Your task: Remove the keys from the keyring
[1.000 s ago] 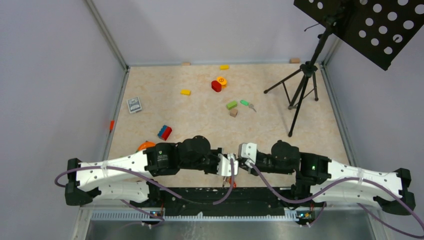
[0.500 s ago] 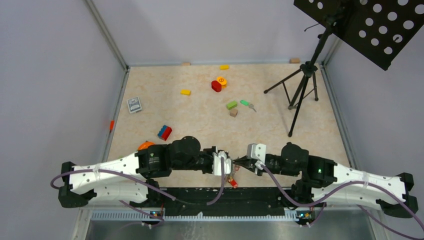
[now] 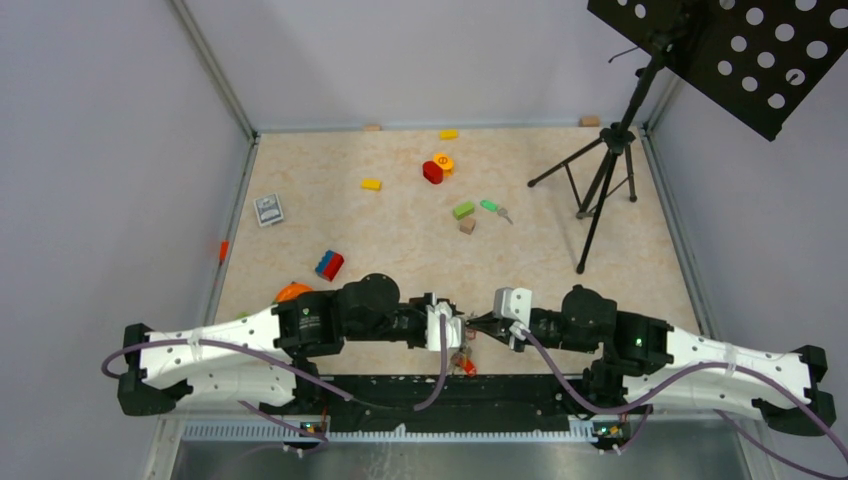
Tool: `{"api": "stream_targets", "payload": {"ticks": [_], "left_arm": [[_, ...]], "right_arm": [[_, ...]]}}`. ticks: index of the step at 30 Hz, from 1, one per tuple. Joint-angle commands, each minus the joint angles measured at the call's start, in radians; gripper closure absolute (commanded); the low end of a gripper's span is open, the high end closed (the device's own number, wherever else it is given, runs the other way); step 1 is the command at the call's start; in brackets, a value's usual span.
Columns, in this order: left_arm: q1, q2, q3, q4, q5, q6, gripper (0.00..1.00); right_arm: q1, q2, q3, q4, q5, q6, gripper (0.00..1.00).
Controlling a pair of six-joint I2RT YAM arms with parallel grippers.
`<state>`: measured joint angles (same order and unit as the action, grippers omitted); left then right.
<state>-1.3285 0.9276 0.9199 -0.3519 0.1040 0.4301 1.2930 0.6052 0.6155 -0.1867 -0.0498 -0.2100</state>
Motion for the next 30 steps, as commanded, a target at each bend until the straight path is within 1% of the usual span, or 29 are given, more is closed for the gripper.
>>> {"api": "stream_targets", "payload": {"ticks": [1, 13, 20, 26, 30], "left_arm": [[-0.003, 0.025, -0.01, 0.06, 0.03, -0.016, 0.67], [-0.003, 0.027, -0.018, 0.014, 0.009, -0.017, 0.68], [-0.003, 0.025, -0.03, 0.006, -0.007, -0.014, 0.7], [-0.003, 0.026, -0.035, 0.013, -0.007, -0.007, 0.76], [-0.003, 0.028, -0.037, 0.016, -0.001, -0.006, 0.84]], "right_arm": [[-0.004, -0.017, 0.021, 0.079, 0.005, -0.012, 1.0], [-0.004, -0.032, 0.017, 0.084, 0.011, -0.015, 1.0], [-0.003, -0.033, 0.015, 0.089, 0.005, -0.011, 1.0], [-0.004, -0.03, 0.016, 0.092, 0.005, -0.009, 1.0], [-0.003, -0.031, 0.019, 0.09, 0.005, -0.009, 1.0]]}}
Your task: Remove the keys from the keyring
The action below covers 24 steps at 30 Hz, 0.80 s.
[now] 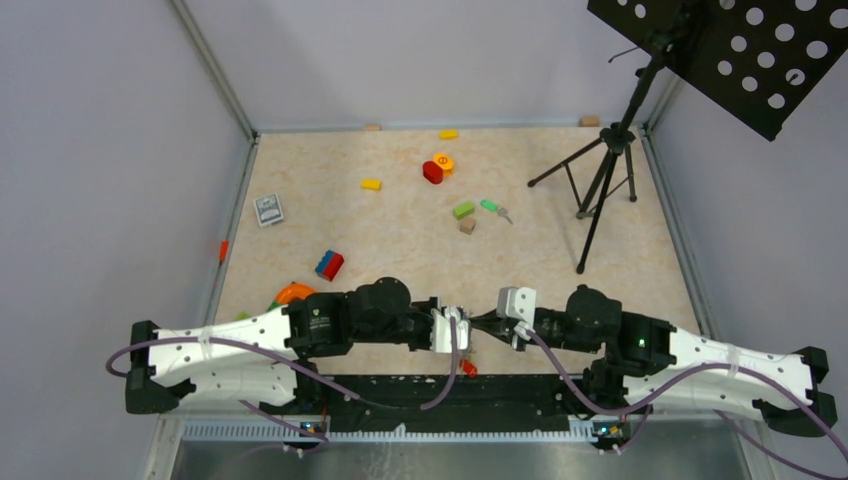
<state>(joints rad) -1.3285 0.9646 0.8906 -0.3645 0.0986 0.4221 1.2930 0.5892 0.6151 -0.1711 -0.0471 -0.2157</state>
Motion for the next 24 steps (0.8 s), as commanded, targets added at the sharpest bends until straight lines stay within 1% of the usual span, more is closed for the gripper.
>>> {"api": "stream_targets", "payload": {"ticks": [1, 4, 7, 17, 24], "left_arm": [[-0.003, -0.008, -0.008, 0.029, 0.006, 0.001, 0.87], [-0.003, -0.004, -0.011, 0.026, 0.015, 0.0, 0.94], [-0.003, 0.004, -0.012, 0.016, 0.02, -0.001, 1.0], [-0.003, 0.02, -0.008, -0.002, 0.02, -0.002, 1.0], [-0.003, 0.013, -0.008, -0.001, 0.003, -0.001, 0.98]], "right_arm": [[-0.003, -0.015, 0.02, 0.076, 0.002, -0.004, 1.0], [-0.003, -0.017, 0.02, 0.083, 0.0, -0.004, 1.0], [-0.003, -0.021, 0.019, 0.094, -0.002, -0.004, 1.0], [-0.003, -0.028, 0.014, 0.097, -0.006, -0.004, 1.0], [-0.003, -0.036, 0.011, 0.1, -0.003, -0.004, 1.0]]}}
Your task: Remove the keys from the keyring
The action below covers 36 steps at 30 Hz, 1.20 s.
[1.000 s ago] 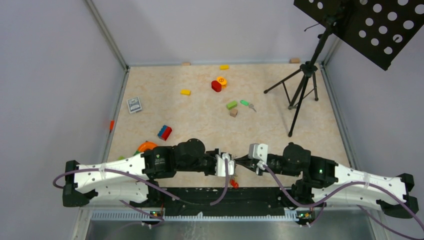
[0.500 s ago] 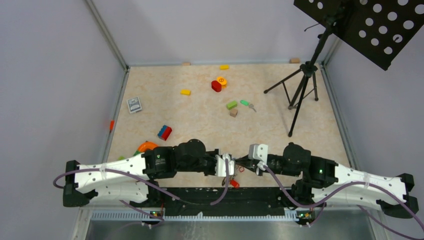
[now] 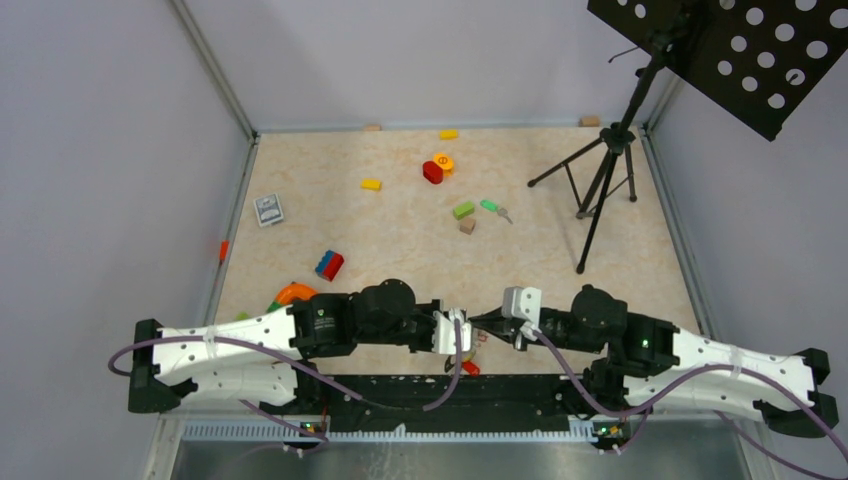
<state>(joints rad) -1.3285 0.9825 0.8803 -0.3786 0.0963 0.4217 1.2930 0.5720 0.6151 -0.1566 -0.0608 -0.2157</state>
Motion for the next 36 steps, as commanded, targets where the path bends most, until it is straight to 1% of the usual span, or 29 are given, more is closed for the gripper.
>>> {"api": "stream_targets", "payload": {"ticks": [1, 6, 12, 20, 24, 27, 29, 30, 31, 32, 33, 34, 36], "left_arm": [[-0.004, -0.007, 0.002, 0.013, 0.005, 0.001, 0.97], [-0.003, -0.008, 0.004, 0.007, -0.017, 0.005, 0.99], [-0.003, -0.015, 0.001, -0.015, -0.153, -0.013, 1.0], [-0.001, -0.043, -0.022, -0.002, -0.261, -0.04, 1.0], [0.009, -0.041, -0.048, 0.007, -0.349, -0.087, 0.98], [0.032, -0.036, -0.09, 0.008, -0.4, -0.155, 0.98], [0.053, -0.04, -0.124, 0.021, -0.419, -0.208, 0.96], [0.068, -0.046, -0.147, 0.03, -0.425, -0.238, 0.93], [0.082, -0.052, -0.168, 0.038, -0.432, -0.27, 0.85], [0.098, -0.061, -0.193, 0.045, -0.446, -0.306, 0.68], [0.112, -0.072, -0.206, 0.062, -0.462, -0.325, 0.57], [0.119, -0.081, -0.207, 0.059, -0.475, -0.342, 0.5], [0.133, -0.108, -0.213, 0.069, -0.501, -0.35, 0.41]], "right_arm": [[-0.003, -0.02, 0.011, 0.084, 0.012, -0.004, 1.0], [-0.004, -0.029, 0.012, 0.074, 0.016, -0.006, 1.0], [-0.004, -0.053, 0.025, 0.018, 0.029, -0.021, 1.0], [-0.003, -0.083, 0.026, -0.018, 0.028, -0.021, 1.0], [-0.003, -0.083, 0.023, -0.014, 0.037, -0.019, 1.0], [-0.003, -0.083, 0.016, -0.008, 0.057, -0.014, 1.0], [-0.003, -0.081, 0.01, -0.004, 0.109, -0.002, 1.0], [-0.003, -0.082, 0.006, 0.0, 0.131, 0.007, 1.0], [-0.003, -0.08, 0.002, 0.006, 0.151, 0.015, 1.0], [-0.003, -0.081, -0.002, 0.013, 0.171, 0.026, 1.0], [-0.003, -0.08, -0.005, 0.016, 0.19, 0.037, 1.0], [-0.003, -0.079, -0.008, 0.018, 0.198, 0.046, 1.0], [-0.004, -0.079, -0.012, 0.024, 0.198, 0.055, 1.0]]}}
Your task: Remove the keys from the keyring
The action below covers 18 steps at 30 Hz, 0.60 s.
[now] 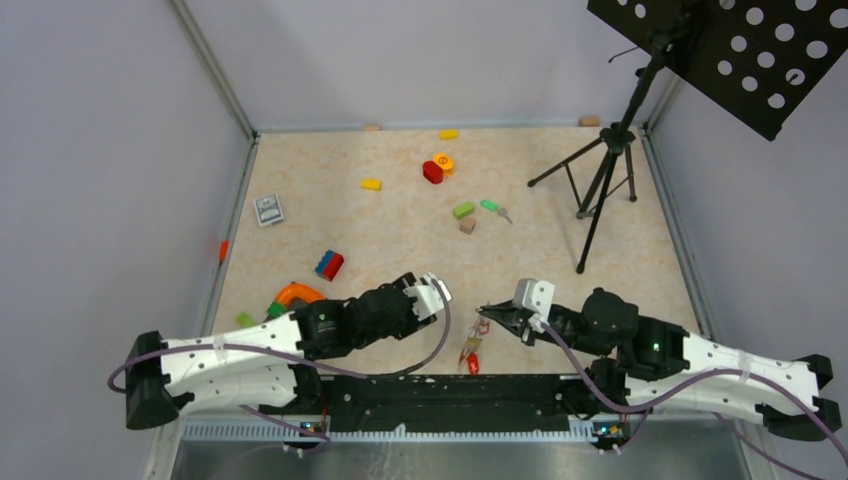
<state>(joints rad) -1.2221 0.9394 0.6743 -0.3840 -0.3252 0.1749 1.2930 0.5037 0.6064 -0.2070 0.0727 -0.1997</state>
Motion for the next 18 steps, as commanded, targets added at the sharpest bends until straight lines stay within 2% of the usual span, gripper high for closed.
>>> {"api": "stream_targets", "payload": {"ticks": [1, 4, 9, 11, 14, 18], "left_arm": [[0.035, -0.08, -0.012, 0.085, -0.078, -0.099, 0.35], [0.047, -0.121, -0.021, 0.109, -0.062, -0.092, 0.21], [0.056, -0.172, -0.037, 0.147, -0.072, -0.104, 0.07], [0.058, -0.19, -0.045, 0.162, -0.092, -0.121, 0.02], [0.064, -0.206, -0.042, 0.169, -0.156, -0.168, 0.01], [0.087, -0.211, -0.033, 0.158, -0.189, -0.25, 0.01]], "right_arm": [[-0.003, -0.01, -0.007, 0.075, 0.065, 0.042, 1.0], [-0.003, -0.01, -0.009, 0.077, 0.075, 0.05, 1.0], [-0.003, 0.003, -0.01, 0.085, 0.129, 0.09, 1.0], [-0.003, 0.019, 0.002, 0.082, 0.198, 0.162, 1.0], [-0.007, 0.083, 0.067, -0.003, 0.381, 0.33, 1.0], [-0.024, 0.21, 0.155, -0.138, 0.442, 0.418, 1.0]]}}
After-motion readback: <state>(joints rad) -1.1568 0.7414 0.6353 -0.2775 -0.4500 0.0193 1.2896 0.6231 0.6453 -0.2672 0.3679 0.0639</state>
